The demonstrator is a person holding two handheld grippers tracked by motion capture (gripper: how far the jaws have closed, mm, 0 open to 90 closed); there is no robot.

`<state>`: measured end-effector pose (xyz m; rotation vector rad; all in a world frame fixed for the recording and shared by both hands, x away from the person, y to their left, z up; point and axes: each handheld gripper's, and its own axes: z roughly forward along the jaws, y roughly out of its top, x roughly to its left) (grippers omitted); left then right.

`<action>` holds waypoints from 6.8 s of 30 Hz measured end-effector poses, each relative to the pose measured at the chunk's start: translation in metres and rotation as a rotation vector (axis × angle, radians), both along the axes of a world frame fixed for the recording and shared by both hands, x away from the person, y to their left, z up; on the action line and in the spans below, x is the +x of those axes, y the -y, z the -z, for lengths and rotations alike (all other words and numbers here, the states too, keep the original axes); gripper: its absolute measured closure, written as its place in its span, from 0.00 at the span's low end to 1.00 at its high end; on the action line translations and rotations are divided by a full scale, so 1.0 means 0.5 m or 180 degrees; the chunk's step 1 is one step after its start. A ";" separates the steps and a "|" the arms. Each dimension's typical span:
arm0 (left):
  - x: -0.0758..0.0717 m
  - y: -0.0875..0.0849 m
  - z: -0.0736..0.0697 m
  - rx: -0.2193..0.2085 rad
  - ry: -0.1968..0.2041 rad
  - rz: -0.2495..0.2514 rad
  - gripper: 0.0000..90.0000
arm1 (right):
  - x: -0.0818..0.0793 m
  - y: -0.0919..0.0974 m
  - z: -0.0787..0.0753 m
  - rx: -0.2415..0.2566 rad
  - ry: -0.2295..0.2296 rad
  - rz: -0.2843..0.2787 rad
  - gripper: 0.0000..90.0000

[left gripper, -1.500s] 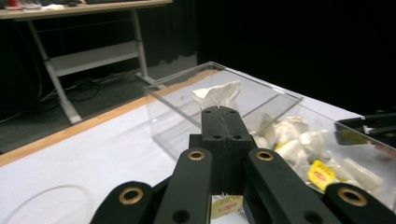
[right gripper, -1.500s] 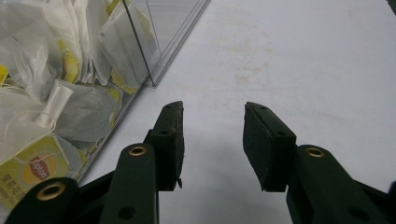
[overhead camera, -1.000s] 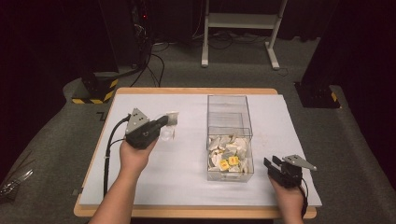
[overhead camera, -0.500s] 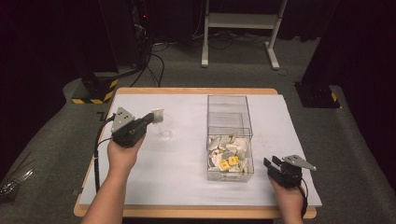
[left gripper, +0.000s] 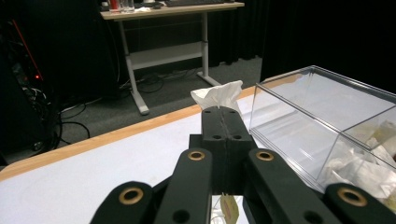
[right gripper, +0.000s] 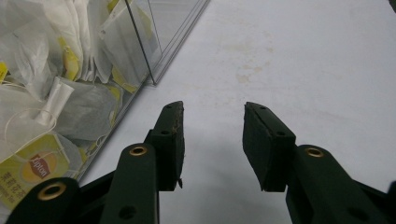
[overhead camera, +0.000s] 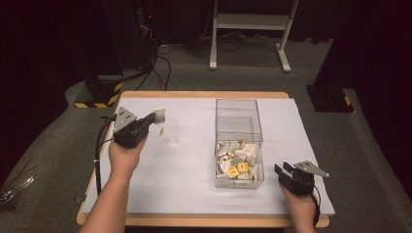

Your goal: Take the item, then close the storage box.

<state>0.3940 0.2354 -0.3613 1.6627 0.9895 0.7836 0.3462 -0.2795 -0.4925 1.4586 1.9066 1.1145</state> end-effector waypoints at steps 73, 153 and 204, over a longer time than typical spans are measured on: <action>0.088 0.040 0.123 0.0124 -0.0611 -0.0109 0.73 | 0.001 -0.002 0.001 -0.0025 0.0007 -0.0033 0.66; -0.145 -0.095 0.298 0.0568 -0.1338 -0.0211 0.13 | -0.008 -0.022 -0.009 -0.0201 -0.0006 -0.0181 0.53; -0.138 -0.095 0.296 0.0552 -0.1416 -0.0169 0.12 | -0.122 -0.049 -0.041 -0.0108 0.0067 -0.0609 0.34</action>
